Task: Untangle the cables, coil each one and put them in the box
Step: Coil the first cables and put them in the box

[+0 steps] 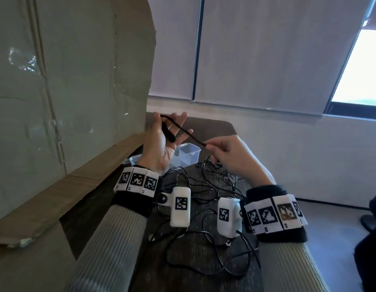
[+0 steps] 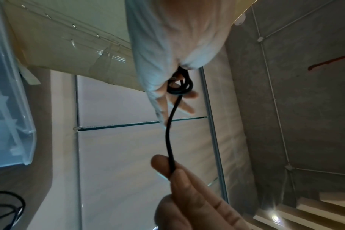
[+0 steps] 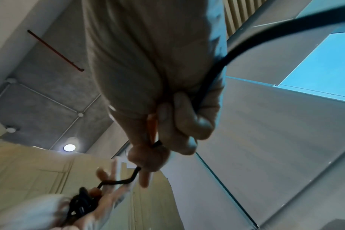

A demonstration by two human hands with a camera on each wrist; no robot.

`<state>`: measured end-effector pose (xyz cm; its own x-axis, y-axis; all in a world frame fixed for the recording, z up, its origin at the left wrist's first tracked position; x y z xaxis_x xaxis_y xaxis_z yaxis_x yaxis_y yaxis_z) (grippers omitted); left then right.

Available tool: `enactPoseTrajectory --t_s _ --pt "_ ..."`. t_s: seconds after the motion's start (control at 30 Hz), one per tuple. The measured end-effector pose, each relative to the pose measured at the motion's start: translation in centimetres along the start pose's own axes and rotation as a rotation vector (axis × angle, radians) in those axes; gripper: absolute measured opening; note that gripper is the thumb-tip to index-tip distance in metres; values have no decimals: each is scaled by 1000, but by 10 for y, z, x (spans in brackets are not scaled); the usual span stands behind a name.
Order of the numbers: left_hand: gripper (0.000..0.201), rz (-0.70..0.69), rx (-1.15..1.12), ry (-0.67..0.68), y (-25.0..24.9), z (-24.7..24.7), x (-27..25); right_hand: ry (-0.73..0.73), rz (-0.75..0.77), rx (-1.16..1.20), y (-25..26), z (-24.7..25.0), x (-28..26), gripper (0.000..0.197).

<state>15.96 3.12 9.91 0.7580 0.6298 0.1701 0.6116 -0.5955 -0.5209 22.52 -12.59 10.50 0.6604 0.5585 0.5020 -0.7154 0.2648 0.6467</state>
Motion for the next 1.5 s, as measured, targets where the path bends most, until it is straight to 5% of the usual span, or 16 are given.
enactPoseTrajectory --t_s 0.1,0.2,0.37,0.43,0.5,0.67,0.77,0.87,1.07,1.2,1.37,1.43,1.5 --pt "37 -15 65 -51 -2 6 4 206 17 2 11 -16 -8 17" --pt "31 -163 370 -106 -4 10 3 340 69 -72 26 -23 -18 18" --pt "29 -640 1127 186 -7 -5 -7 298 123 -200 42 -2 -23 21" --pt "32 -630 1454 311 4 -5 -8 220 125 -189 41 10 -21 23" --pt "38 -490 1538 379 16 -5 -11 123 144 -209 38 18 -18 26" --pt "78 -144 1430 509 34 -11 -24 -154 166 -152 30 28 -10 19" --pt "46 -124 1333 650 37 -15 -29 -283 127 -25 21 35 -6 14" --pt "23 -82 1085 559 31 -14 -25 -352 69 195 11 41 -5 10" --pt "31 35 477 258 14 -13 -11 -420 -29 338 -5 42 -4 10" --pt "41 24 255 132 5 -9 -3 -239 -41 226 -4 17 -1 14" --pt "32 39 -18 61 -7 -8 -3 271 -4 25 9 -43 -12 18" --pt "29 -28 83 -8 -11 -4 -2 374 35 -71 18 -54 -16 19" --pt "26 -242 354 -75 -22 5 0 378 67 -153 25 -51 -18 32"
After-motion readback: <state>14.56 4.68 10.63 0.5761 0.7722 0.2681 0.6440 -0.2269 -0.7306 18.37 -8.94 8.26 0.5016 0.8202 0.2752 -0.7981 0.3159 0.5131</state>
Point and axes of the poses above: each hand's wrist, its own x-axis towards the middle knuckle, its own z-axis out of the back of the hand, y = z × x, the point moved 6 cm from there along x, towards the middle knuckle, and after that the axes turned 7 degrees about -y, right-handed, at the moved point
